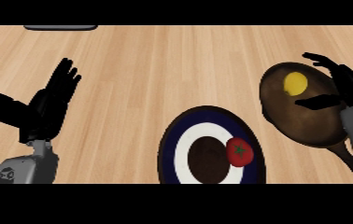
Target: Pick the lemon from the plate and place it in the pan
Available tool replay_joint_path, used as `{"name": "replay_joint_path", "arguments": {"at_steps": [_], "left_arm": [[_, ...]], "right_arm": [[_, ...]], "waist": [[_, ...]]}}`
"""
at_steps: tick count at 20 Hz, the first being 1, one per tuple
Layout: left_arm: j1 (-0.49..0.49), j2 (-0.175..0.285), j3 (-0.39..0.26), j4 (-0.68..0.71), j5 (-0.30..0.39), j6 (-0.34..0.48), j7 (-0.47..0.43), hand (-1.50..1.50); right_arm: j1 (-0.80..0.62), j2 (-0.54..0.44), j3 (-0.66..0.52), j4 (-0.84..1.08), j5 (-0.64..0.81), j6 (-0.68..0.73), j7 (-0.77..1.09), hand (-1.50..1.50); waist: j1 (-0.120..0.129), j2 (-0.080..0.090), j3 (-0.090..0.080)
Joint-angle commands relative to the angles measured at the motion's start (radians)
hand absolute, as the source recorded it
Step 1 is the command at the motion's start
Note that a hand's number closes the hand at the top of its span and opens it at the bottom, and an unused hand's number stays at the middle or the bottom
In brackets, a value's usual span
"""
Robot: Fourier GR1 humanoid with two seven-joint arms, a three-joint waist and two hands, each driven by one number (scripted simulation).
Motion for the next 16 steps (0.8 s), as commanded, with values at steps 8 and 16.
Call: {"name": "replay_joint_path", "arguments": {"at_steps": [8, 16], "left_arm": [[-0.024, -0.022, -0.004, 0.048, -0.02, 0.018, -0.017, 0.0], [-0.011, -0.014, 0.001, 0.026, -0.011, -0.001, -0.025, 0.0]], "right_arm": [[0.011, -0.2, -0.289, 0.145, -0.359, 0.37, -0.109, -1.5], [0.13, -0.398, -0.351, 0.292, -0.473, 0.726, -0.284, -1.5]], "waist": [[-0.019, 0.0, 0.0], [-0.013, 0.002, 0.002]]}}
